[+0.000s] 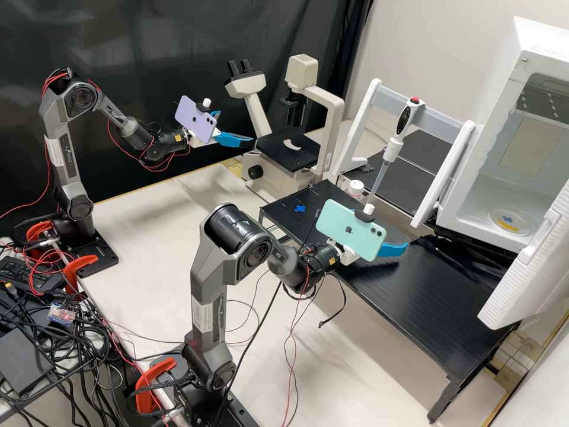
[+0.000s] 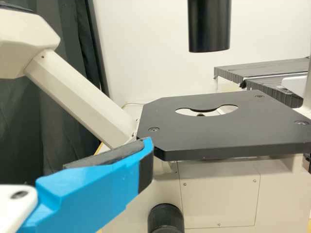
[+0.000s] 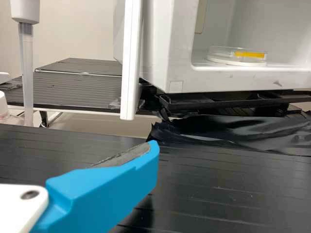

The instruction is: Move the petri dish to the microscope

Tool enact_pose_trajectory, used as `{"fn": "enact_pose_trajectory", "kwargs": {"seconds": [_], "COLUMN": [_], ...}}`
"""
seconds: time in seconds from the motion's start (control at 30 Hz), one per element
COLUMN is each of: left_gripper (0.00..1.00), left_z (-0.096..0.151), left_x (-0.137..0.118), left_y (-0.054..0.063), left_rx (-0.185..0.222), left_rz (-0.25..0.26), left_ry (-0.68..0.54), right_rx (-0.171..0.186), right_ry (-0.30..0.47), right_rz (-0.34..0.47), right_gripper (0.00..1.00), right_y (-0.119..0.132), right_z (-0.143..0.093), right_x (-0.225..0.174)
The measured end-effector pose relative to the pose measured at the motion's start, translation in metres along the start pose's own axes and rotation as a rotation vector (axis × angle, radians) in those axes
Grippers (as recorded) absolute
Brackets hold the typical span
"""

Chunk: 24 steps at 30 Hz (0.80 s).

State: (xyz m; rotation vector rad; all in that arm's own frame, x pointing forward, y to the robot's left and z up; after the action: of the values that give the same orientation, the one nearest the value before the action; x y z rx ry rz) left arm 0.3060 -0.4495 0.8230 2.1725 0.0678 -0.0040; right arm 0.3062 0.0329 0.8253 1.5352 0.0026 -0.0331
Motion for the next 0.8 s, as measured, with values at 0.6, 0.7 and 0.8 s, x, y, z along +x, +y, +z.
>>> {"fn": "enact_pose_trajectory", "kwargs": {"seconds": [0.6,0.7,0.8], "left_gripper": [1.00,1.00,1.00], "left_z": [0.000,0.000,0.000], "left_x": [0.000,0.000,0.000], "left_y": [0.000,0.000,0.000], "left_rx": [0.000,0.000,0.000], "left_rz": [0.000,0.000,0.000], "left_ry": [0.000,0.000,0.000], "right_rx": [0.041,0.071,0.099], "right_ry": [-0.039,-0.037,-0.036], "right_rz": [0.045,0.088,0.138], "right_gripper": [1.00,1.00,1.00], "right_y": [0.021,0.034,0.049], "right_z": [0.021,0.028,0.038], "right_x": [-0.011,-0.016,-0.020]}}
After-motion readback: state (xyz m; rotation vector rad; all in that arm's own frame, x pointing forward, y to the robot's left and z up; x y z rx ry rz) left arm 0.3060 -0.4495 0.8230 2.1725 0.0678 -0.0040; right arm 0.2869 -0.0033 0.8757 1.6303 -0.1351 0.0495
